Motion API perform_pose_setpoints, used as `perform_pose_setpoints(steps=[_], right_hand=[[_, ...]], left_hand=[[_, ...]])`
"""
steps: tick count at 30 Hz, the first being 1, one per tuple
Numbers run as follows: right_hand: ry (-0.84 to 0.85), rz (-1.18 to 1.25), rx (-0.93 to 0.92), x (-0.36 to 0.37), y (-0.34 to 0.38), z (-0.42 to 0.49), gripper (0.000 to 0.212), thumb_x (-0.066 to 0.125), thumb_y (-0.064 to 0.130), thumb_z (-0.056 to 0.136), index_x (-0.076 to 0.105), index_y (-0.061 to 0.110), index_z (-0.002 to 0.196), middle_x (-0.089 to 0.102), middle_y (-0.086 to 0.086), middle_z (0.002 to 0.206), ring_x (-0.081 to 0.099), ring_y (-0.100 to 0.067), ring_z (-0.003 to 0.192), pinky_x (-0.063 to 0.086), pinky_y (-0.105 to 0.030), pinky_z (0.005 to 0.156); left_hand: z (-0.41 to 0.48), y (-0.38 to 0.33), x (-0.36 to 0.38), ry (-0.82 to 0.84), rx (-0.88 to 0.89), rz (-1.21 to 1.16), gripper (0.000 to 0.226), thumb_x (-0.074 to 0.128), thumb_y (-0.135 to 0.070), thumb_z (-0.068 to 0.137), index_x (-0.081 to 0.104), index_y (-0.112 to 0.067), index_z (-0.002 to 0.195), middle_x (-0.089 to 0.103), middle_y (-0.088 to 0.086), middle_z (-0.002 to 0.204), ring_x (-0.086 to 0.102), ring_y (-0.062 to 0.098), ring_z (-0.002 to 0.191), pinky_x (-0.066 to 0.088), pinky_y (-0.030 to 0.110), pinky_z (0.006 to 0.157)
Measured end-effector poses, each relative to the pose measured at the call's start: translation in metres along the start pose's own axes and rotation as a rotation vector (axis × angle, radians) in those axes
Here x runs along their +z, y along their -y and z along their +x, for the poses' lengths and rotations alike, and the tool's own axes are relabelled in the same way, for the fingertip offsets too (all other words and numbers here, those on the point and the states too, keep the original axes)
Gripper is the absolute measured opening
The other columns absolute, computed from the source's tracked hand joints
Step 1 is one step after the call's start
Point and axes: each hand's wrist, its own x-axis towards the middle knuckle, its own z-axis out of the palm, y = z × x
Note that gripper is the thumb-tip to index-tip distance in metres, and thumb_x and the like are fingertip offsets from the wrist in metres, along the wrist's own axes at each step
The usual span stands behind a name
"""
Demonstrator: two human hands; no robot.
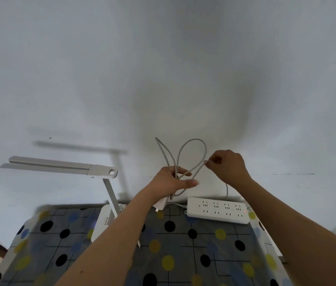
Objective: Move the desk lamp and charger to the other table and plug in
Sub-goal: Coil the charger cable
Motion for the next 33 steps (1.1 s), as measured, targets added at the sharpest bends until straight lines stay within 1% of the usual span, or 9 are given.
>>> perform_pose_setpoints(steps=[2, 4, 7, 10, 13, 21, 28, 31, 33], right_hand=[[0.008, 0.102, 0.008, -0.007, 0.012, 0.003, 0.014, 0.068, 0.028, 0.082, 0.068, 0.014, 0.079, 0.07, 0.001, 0.074, 0.068, -0.019, 0.073, 0.052, -0.03, 0.07], [0.039, 0.251, 0.029, -0.013, 0.025, 0.004, 0.006, 0.068, 0.02, 0.081, 0.067, 0.015, 0.079, 0.072, -0.001, 0.066, 0.068, -0.014, 0.059, 0.058, -0.031, 0.063], [0.052, 0.442, 0.06, -0.017, 0.039, 0.004, 0.002, 0.067, 0.011, 0.078, 0.067, 0.012, 0.076, 0.071, -0.003, 0.059, 0.064, -0.01, 0.045, 0.055, -0.023, 0.049], [0.089, 0.612, 0.106, -0.018, 0.049, 0.005, 0.007, 0.063, 0.004, 0.078, 0.067, 0.009, 0.074, 0.07, -0.005, 0.057, 0.063, -0.013, 0.046, 0.051, -0.022, 0.047], [0.131, 0.757, 0.163, -0.017, 0.055, 0.006, 0.009, 0.06, -0.002, 0.078, 0.067, 0.003, 0.077, 0.069, -0.009, 0.06, 0.061, -0.015, 0.048, 0.052, -0.023, 0.048], [0.229, 1.038, 0.251, -0.016, 0.063, 0.01, 0.006, 0.059, -0.004, 0.082, 0.062, -0.001, 0.08, 0.061, -0.009, 0.059, 0.059, -0.014, 0.046, 0.051, -0.024, 0.048], [0.253, 1.197, 0.296, -0.017, 0.051, 0.019, 0.005, 0.065, 0.006, 0.085, 0.067, 0.001, 0.085, 0.065, -0.011, 0.071, 0.065, -0.019, 0.062, 0.056, -0.024, 0.058], [0.26, 1.087, 0.323, -0.012, 0.036, 0.019, 0.007, 0.064, 0.007, 0.086, 0.068, 0.001, 0.088, 0.065, -0.014, 0.076, 0.066, -0.02, 0.062, 0.057, -0.026, 0.06], [0.31, 0.913, 0.324, -0.005, 0.024, 0.015, 0.008, 0.063, 0.002, 0.085, 0.069, 0.002, 0.09, 0.066, -0.016, 0.08, 0.065, -0.02, 0.063, 0.058, -0.027, 0.061]], left_hand=[[0.002, 0.001, 0.001, 0.008, -0.013, 0.027, 0.054, 0.084, -0.049, 0.06, 0.067, -0.029, 0.107, 0.054, -0.009, 0.067, 0.053, 0.001, 0.057, 0.041, 0.014, 0.054], [0.005, 0.001, 0.002, 0.026, -0.021, 0.025, 0.058, 0.086, -0.047, 0.059, 0.065, -0.028, 0.11, 0.052, -0.008, 0.063, 0.051, -0.002, 0.05, 0.041, 0.013, 0.052], [0.006, 0.001, 0.003, 0.035, -0.035, -0.002, 0.055, 0.086, -0.044, 0.061, 0.065, -0.028, 0.109, 0.055, -0.007, 0.064, 0.054, 0.002, 0.053, 0.044, 0.018, 0.054], [0.007, 0.002, 0.004, 0.038, -0.044, -0.038, 0.049, 0.084, -0.04, 0.065, 0.066, -0.028, 0.109, 0.062, -0.004, 0.079, 0.059, 0.008, 0.067, 0.046, 0.021, 0.059], [0.007, 0.002, 0.004, 0.056, -0.044, -0.073, 0.04, 0.082, -0.035, 0.07, 0.068, -0.026, 0.106, 0.067, -0.004, 0.085, 0.061, 0.006, 0.069, 0.046, 0.017, 0.054], [0.013, 0.003, 0.008, 0.012, -0.074, -0.136, 0.016, 0.077, -0.033, 0.076, 0.071, -0.02, 0.084, 0.064, -0.009, 0.065, 0.056, 0.006, 0.059, 0.048, 0.022, 0.053], [0.02, 0.008, 0.013, -0.061, 0.007, -0.116, 0.024, 0.053, -0.032, 0.095, 0.064, -0.016, 0.08, 0.069, 0.005, 0.083, 0.053, 0.011, 0.069, 0.048, 0.024, 0.063], [0.021, 0.005, 0.014, -0.146, 0.042, -0.206, 0.03, 0.047, -0.025, 0.099, 0.058, -0.013, 0.074, 0.072, 0.005, 0.075, 0.062, 0.001, 0.06, 0.046, 0.016, 0.062], [0.021, -0.001, 0.013, -0.187, 0.056, -0.22, 0.033, 0.044, -0.023, 0.1, 0.056, -0.011, 0.072, 0.068, 0.006, 0.069, 0.065, 0.002, 0.059, 0.046, 0.011, 0.057]])
